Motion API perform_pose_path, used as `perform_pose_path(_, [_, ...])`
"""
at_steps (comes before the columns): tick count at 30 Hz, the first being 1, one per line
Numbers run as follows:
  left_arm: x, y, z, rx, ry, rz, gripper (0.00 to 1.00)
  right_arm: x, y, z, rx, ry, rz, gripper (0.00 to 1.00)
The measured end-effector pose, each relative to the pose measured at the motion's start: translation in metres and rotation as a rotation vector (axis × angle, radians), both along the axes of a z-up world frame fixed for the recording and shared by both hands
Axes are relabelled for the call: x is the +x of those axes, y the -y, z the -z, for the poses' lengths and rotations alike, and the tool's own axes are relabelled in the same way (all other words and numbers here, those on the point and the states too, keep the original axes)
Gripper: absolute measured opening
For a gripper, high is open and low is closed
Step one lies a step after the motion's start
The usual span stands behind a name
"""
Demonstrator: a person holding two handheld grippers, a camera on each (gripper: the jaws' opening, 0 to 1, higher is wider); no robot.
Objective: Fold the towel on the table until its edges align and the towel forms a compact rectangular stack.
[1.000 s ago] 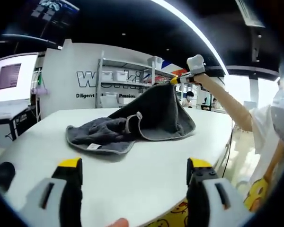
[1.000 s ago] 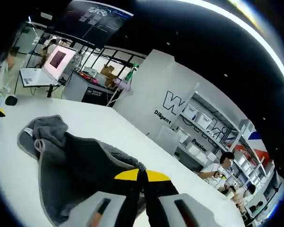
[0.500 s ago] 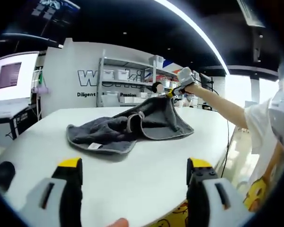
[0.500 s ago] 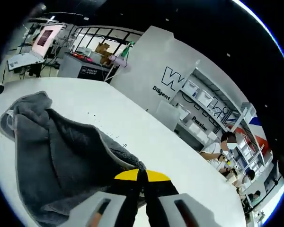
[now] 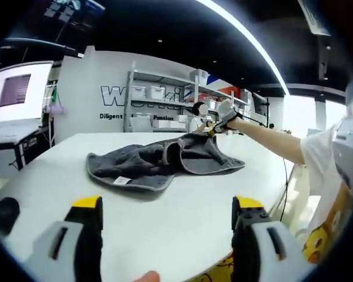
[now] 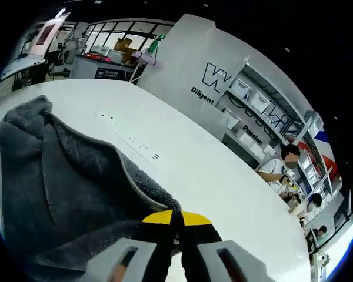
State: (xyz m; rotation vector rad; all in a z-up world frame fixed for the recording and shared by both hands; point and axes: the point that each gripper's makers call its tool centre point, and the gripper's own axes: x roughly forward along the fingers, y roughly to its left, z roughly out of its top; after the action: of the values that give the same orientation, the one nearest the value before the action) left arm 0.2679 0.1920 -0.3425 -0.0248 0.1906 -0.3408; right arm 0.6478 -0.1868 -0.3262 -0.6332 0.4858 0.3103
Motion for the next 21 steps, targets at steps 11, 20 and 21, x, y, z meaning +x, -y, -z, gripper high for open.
perform_pose_path(11, [0.004, -0.003, 0.002, -0.007, -0.003, -0.014, 0.95, 0.010, 0.005, 0.044, -0.011, -0.082, 0.020, 0.03])
perform_pose_path(20, [0.006, -0.003, 0.000, -0.005, 0.002, -0.010, 0.95, 0.010, 0.007, 0.056, -0.010, -0.108, 0.027, 0.03])
perform_pose_path(21, [0.006, -0.003, -0.001, -0.005, 0.003, -0.009, 0.95, 0.009, 0.007, 0.055, -0.010, -0.108, 0.028, 0.03])
